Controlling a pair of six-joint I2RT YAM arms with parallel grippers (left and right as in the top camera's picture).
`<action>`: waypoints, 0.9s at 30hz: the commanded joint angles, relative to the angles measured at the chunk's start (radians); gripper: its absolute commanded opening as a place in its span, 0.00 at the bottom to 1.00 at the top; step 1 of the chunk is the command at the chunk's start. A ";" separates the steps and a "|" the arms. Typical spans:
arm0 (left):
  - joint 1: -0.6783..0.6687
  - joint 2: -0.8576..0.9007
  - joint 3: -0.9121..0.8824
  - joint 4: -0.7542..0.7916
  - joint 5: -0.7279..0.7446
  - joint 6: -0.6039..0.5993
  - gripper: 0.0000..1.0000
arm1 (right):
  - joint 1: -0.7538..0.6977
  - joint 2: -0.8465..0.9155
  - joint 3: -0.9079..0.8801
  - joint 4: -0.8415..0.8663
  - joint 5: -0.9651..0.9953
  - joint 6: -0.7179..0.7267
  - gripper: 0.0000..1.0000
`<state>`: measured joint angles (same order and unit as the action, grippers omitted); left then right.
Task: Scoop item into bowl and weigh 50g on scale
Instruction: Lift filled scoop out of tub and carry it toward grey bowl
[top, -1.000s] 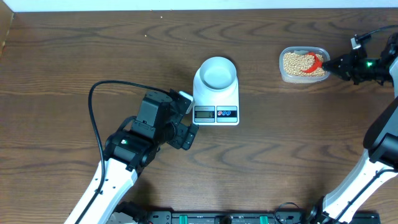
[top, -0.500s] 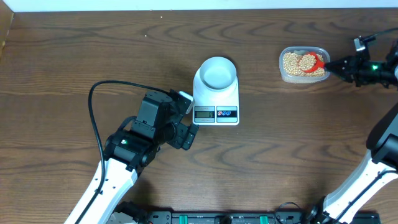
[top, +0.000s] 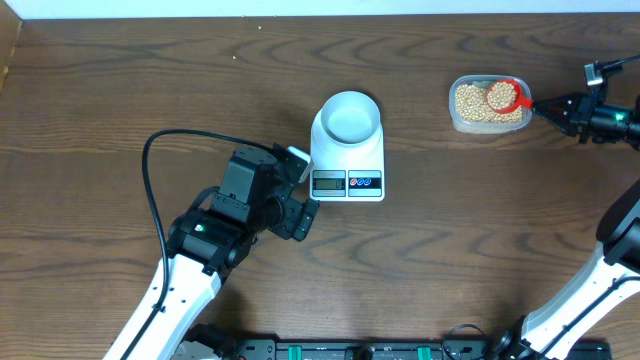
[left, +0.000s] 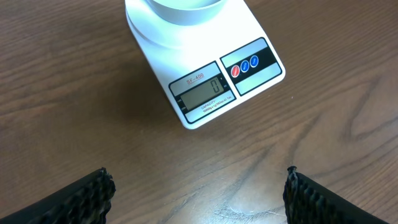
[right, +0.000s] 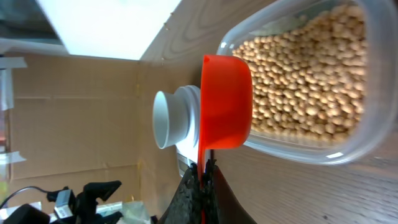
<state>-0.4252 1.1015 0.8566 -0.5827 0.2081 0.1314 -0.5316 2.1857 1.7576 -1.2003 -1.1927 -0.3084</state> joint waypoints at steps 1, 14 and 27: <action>0.007 0.002 0.019 -0.003 0.009 0.010 0.89 | 0.023 -0.017 -0.004 -0.008 -0.104 -0.048 0.01; 0.007 0.002 0.019 -0.003 0.009 0.010 0.89 | 0.166 -0.081 -0.003 -0.012 -0.101 -0.048 0.01; 0.007 0.002 0.019 -0.003 0.009 0.010 0.89 | 0.387 -0.127 -0.003 -0.011 -0.092 -0.044 0.01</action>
<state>-0.4252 1.1015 0.8566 -0.5827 0.2081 0.1314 -0.1974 2.0827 1.7569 -1.2110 -1.2469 -0.3336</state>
